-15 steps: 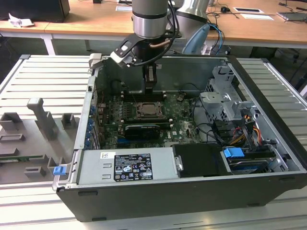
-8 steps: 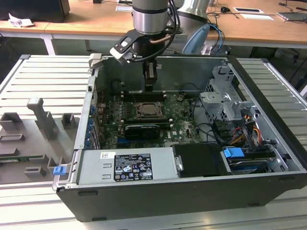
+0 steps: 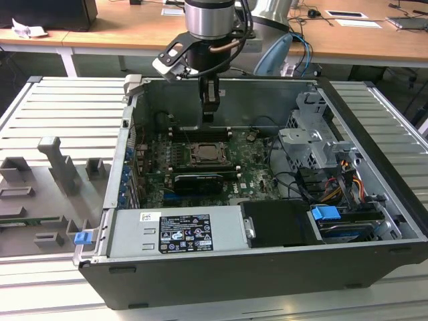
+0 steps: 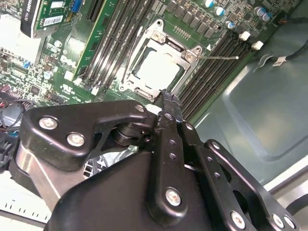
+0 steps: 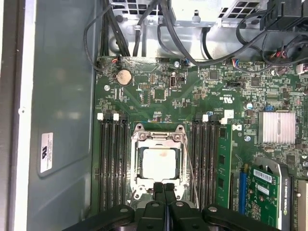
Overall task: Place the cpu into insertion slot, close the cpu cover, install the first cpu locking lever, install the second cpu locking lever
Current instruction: 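Install the first cpu locking lever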
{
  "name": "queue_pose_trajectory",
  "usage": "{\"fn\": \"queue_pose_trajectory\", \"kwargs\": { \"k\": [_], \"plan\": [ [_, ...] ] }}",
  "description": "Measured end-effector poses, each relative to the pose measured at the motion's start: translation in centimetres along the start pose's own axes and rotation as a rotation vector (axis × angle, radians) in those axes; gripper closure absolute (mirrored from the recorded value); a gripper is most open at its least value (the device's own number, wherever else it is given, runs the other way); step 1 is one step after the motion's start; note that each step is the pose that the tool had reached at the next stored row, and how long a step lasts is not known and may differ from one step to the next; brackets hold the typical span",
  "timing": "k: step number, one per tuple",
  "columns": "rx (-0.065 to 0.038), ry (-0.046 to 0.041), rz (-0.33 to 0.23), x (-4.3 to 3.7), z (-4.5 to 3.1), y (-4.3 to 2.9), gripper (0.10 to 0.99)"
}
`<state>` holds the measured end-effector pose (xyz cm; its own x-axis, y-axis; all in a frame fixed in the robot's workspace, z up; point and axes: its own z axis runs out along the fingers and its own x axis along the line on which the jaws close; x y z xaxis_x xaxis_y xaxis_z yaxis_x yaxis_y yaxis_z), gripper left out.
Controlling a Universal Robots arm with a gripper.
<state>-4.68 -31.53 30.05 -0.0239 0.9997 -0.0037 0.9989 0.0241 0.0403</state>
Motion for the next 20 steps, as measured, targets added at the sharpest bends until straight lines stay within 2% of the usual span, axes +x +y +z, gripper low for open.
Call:
{"fn": "queue_pose_trajectory", "kwargs": {
  "k": [9,13,18,20],
  "plan": [
    [0.000,-0.0001,0.000,0.00,-1.25,0.05,0.980],
    [0.000,0.0012,-0.007,0.00,-1.48,0.06,0.980],
    [0.000,0.0047,-0.100,0.00,-1.46,0.06,0.980],
    [0.000,0.0069,-0.154,0.01,-1.44,0.06,0.980]
  ]
}}
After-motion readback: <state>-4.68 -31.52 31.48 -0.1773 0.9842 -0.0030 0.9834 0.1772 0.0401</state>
